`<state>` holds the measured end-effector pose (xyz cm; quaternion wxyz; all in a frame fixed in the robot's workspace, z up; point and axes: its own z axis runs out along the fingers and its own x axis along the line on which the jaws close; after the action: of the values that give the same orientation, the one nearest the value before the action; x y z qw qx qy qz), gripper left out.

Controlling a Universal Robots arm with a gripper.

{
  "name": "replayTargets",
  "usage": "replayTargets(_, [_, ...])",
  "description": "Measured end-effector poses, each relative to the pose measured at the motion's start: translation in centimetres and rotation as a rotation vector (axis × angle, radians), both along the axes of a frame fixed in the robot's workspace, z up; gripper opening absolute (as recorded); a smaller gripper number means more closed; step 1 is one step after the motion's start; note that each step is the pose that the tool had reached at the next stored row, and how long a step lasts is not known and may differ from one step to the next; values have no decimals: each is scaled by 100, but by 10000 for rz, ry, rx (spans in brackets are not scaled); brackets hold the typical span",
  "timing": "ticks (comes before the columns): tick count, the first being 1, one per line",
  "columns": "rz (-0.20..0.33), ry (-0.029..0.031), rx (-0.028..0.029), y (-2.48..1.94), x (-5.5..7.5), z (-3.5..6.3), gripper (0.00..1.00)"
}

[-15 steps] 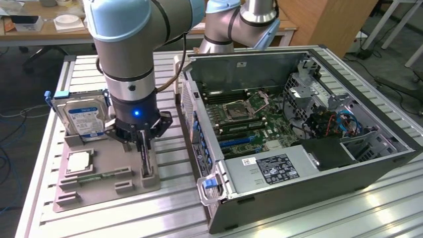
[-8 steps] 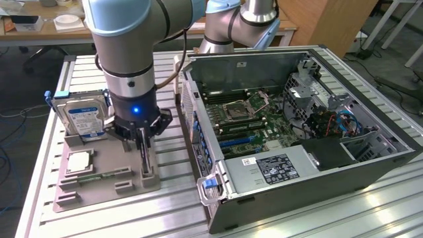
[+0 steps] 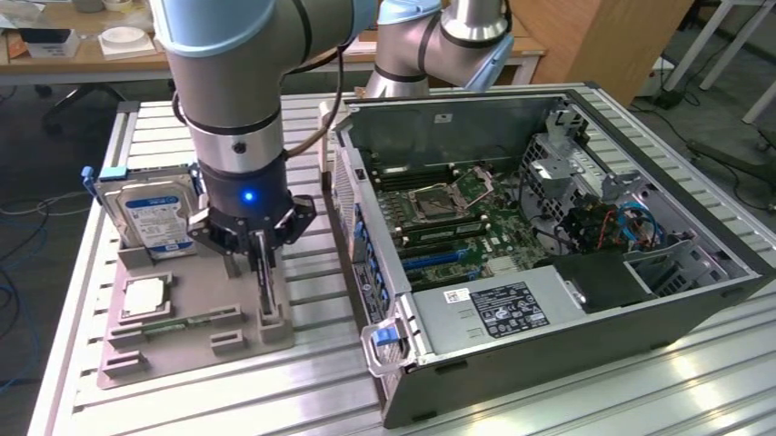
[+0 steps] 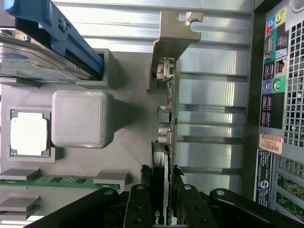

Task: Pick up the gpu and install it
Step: 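Pick up the gpu and move the gpu toward the slot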

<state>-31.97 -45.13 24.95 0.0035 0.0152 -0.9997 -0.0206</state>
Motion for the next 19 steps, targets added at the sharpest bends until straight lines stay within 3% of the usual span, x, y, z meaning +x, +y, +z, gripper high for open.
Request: replayTargets(19, [0,0,0,0,0,212,27])
